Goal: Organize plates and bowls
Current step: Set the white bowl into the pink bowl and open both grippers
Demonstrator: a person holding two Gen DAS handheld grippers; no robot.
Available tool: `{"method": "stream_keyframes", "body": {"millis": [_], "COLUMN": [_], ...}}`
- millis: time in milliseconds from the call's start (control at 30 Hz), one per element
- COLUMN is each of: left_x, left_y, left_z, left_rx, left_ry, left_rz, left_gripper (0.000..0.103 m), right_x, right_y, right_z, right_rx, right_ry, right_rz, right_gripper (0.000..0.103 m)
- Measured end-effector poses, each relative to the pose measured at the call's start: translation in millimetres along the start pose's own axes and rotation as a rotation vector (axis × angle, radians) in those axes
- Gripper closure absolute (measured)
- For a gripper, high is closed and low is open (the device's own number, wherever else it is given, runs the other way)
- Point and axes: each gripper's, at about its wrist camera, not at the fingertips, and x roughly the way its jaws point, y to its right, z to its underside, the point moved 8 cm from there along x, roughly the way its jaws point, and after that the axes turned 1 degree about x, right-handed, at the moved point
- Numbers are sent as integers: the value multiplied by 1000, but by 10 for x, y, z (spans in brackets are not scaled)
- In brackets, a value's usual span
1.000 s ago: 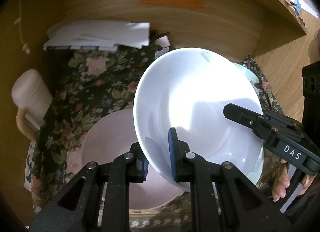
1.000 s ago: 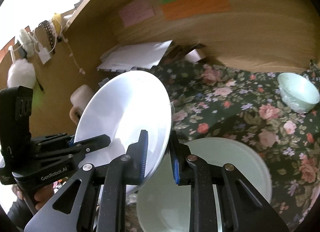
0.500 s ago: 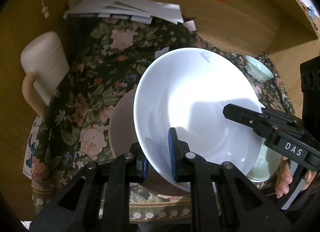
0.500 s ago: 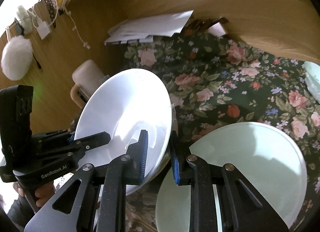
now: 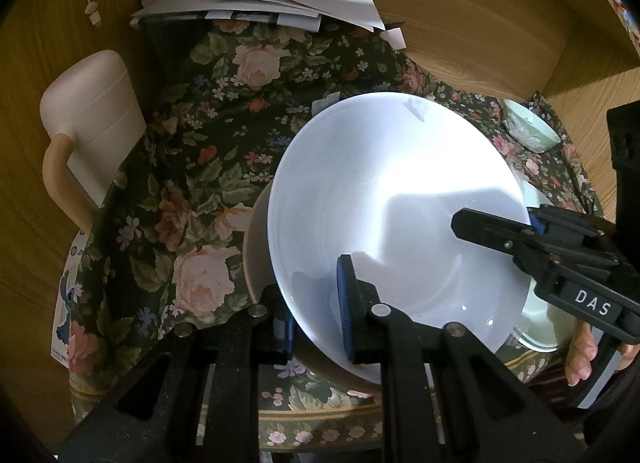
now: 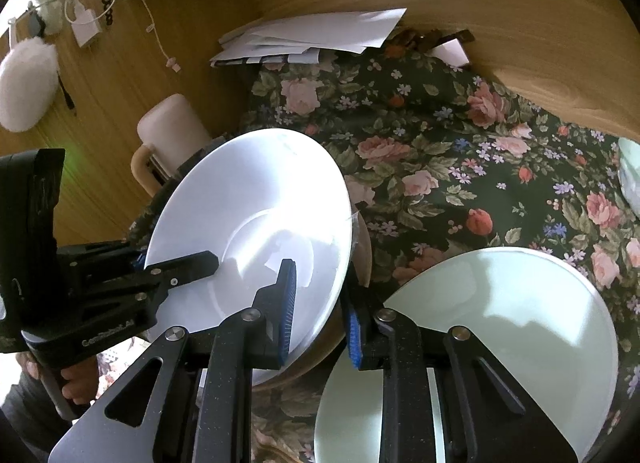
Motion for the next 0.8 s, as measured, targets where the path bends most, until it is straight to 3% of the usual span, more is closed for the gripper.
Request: {"method": "stream_keyframes", "body": {"millis": [267,667,800], "left_x": [64,180,189], "left_y": [-35,-10,-20], "left_z": [-25,-118,-156], "left_rx": [10,103,105], "left_ry": [2,26,34], "left_rz": [-13,-135,-136], "left_gripper": [86,83,83], "right_x": [-39,-162,-177], "right_y": [35,112,140], "right_z": [-7,-43,-39], "right_rx": [-12,-3,-10], "right_ry": [9,36,34], "right_rz": [13,32,33], "right_gripper": [81,80,80]}}
